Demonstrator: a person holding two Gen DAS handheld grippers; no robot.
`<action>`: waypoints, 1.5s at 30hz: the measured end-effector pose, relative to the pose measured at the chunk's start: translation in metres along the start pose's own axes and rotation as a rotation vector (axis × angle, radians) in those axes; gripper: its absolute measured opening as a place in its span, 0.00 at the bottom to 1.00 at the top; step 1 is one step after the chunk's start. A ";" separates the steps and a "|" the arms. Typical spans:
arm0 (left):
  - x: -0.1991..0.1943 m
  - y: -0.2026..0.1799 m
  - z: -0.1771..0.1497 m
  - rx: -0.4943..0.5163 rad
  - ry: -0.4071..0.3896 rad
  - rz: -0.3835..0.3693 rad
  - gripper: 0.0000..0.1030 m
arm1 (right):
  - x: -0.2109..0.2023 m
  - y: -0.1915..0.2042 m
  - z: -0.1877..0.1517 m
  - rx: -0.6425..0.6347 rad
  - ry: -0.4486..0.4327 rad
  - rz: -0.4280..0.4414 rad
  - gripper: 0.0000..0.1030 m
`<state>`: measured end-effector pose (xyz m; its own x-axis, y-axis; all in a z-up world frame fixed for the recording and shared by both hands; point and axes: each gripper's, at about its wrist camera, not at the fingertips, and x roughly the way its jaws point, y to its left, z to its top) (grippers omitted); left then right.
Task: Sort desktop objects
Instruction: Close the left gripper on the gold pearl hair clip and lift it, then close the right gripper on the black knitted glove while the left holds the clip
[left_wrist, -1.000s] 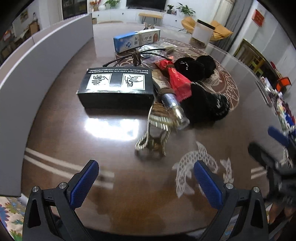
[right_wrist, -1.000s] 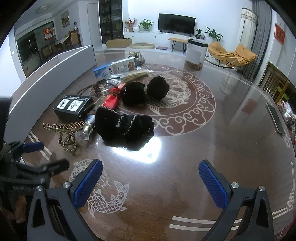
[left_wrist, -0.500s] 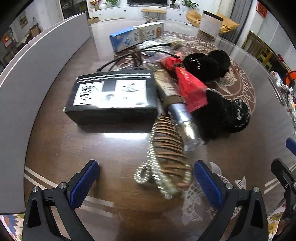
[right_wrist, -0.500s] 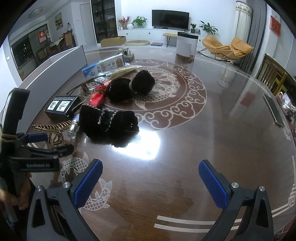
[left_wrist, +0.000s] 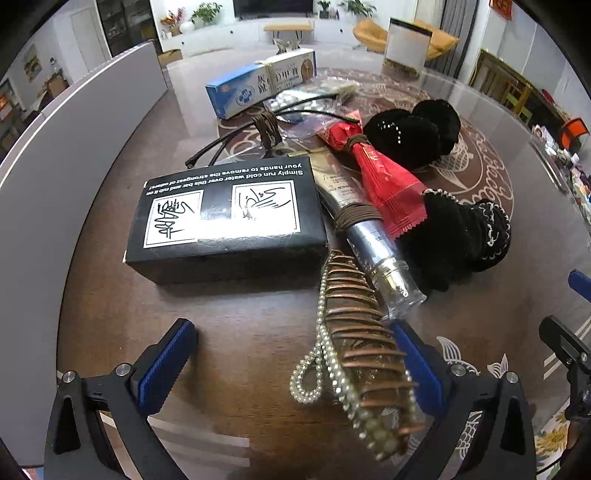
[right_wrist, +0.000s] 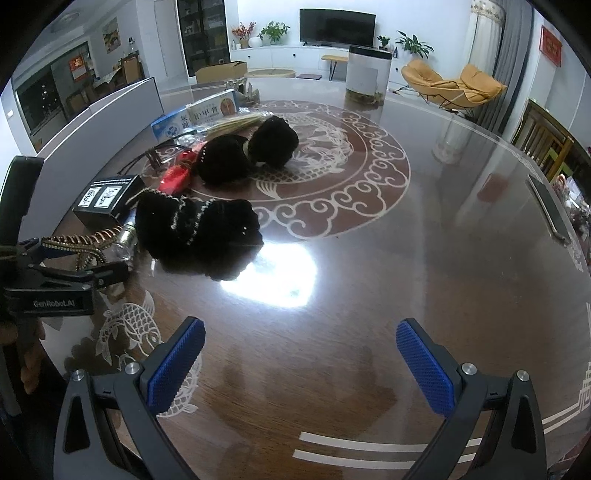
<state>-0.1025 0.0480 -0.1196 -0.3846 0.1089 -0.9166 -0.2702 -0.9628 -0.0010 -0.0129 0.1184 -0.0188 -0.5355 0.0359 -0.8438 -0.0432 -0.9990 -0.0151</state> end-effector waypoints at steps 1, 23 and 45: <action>0.000 0.001 0.001 0.002 0.010 -0.002 1.00 | 0.000 0.000 0.000 0.000 0.001 -0.001 1.00; -0.032 0.022 -0.025 0.023 -0.025 -0.041 0.28 | 0.010 0.031 0.018 -0.181 0.024 0.181 1.00; -0.031 0.028 -0.025 -0.079 -0.064 -0.059 0.27 | 0.080 0.066 0.092 -0.360 0.034 0.237 0.40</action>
<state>-0.0758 0.0113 -0.1009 -0.4263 0.1788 -0.8867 -0.2243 -0.9705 -0.0879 -0.1360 0.0581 -0.0375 -0.4665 -0.1903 -0.8638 0.3777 -0.9259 0.0001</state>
